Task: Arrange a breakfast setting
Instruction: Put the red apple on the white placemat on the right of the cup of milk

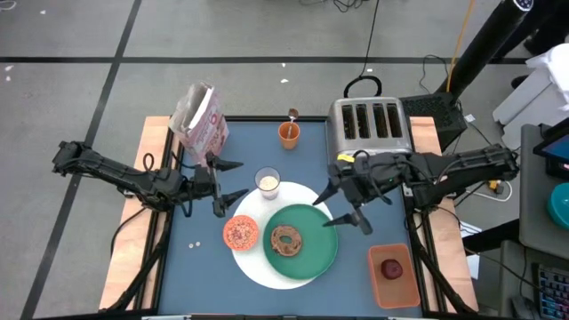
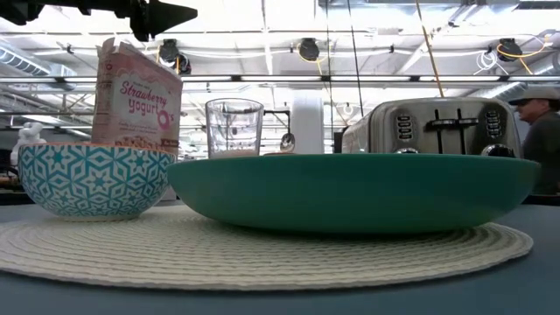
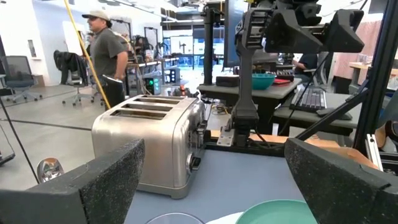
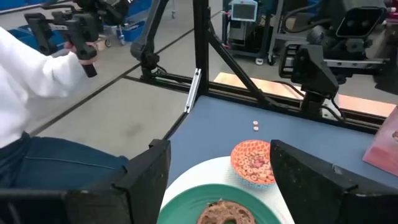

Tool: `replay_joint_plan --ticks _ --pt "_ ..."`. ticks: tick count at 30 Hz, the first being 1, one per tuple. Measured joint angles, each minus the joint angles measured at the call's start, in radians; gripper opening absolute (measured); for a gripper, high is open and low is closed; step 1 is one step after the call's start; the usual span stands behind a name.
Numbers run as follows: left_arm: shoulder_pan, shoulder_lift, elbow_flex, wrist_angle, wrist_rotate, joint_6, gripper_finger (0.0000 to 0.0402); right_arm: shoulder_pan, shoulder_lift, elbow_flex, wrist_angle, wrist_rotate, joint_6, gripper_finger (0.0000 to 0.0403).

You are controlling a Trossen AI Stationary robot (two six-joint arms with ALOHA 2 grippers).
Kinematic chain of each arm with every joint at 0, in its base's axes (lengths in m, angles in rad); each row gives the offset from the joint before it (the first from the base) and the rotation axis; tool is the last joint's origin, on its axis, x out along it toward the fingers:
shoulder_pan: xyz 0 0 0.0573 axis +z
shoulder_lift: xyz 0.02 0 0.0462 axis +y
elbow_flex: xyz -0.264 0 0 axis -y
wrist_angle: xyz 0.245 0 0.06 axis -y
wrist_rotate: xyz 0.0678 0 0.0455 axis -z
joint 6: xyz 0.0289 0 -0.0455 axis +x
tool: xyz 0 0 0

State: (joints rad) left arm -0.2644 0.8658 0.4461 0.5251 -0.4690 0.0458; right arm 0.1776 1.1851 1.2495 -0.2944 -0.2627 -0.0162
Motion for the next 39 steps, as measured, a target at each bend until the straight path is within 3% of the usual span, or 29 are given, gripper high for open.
replay_joint_plan --ticks 8,18,23,29,39 --pt "0.000 0.000 0.000 0.000 0.000 -0.003 0.0392 0.000 0.001 0.000 0.001 0.000 -0.025 0.0274" --pt "0.000 0.000 0.000 0.000 0.000 -0.007 0.0392 0.000 0.000 0.000 -0.010 0.029 -0.013 0.0365" --pt "0.000 0.000 0.000 0.000 0.000 -0.008 0.0392 0.012 -0.027 0.000 -0.202 0.045 -0.072 0.0381" --pt "0.000 0.000 0.000 0.000 0.000 -0.011 0.0392 0.103 -0.055 0.000 -0.536 0.187 0.083 0.0381" --pt "0.000 0.000 0.000 0.000 0.000 -0.024 0.0392 0.315 -0.054 0.000 -0.820 0.184 0.550 0.0380"
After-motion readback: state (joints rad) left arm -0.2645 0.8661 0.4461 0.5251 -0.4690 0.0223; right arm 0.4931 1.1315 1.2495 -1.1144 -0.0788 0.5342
